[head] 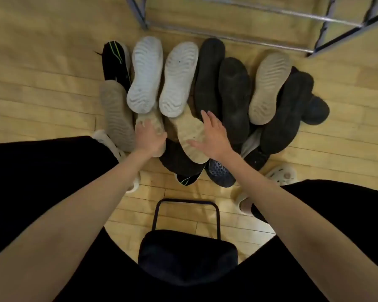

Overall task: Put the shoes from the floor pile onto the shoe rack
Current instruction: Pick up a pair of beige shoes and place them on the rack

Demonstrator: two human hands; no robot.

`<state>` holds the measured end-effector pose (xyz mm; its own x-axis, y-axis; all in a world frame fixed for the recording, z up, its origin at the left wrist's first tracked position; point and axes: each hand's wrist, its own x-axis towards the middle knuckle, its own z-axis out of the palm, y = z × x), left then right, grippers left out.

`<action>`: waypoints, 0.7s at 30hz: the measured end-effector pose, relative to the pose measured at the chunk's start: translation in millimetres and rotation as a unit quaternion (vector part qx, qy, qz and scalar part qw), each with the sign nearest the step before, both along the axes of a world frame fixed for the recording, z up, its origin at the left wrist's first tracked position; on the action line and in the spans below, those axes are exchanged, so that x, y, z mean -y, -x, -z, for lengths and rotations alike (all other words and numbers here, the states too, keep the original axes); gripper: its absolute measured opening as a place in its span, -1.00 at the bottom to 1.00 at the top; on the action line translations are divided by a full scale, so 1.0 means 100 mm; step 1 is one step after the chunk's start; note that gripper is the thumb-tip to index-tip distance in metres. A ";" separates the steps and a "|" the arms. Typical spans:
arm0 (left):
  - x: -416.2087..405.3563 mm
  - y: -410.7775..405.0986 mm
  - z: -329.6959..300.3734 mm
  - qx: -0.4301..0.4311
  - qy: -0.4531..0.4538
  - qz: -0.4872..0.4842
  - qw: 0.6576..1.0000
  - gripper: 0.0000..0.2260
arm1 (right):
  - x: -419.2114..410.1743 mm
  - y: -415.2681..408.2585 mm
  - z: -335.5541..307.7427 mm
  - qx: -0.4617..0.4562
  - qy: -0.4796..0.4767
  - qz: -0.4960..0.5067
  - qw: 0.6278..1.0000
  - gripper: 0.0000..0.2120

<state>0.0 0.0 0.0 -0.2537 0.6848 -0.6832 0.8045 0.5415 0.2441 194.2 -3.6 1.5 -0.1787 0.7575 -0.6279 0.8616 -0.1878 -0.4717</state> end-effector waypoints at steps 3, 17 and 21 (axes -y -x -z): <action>0.06 0.06 0.30 -0.024 0.036 -0.063 0.997 -0.20 | 0.05 0.15 0.27 -0.008 -0.021 0.026 0.999 -0.01; 0.23 0.20 0.65 -0.033 0.049 -0.167 0.984 0.14 | 0.24 0.39 0.35 0.121 0.038 0.062 0.990 0.15; 0.13 0.29 0.32 -0.034 0.080 -0.124 0.989 0.16 | 0.15 0.43 0.07 0.151 0.043 0.041 0.987 0.19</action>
<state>-29.1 -12.7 -31.9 -0.4487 0.4815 -0.7529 0.6545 0.7507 0.0900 151.6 -18.4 -5.7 0.0869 0.7035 -0.7054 0.9405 -0.2913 -0.1747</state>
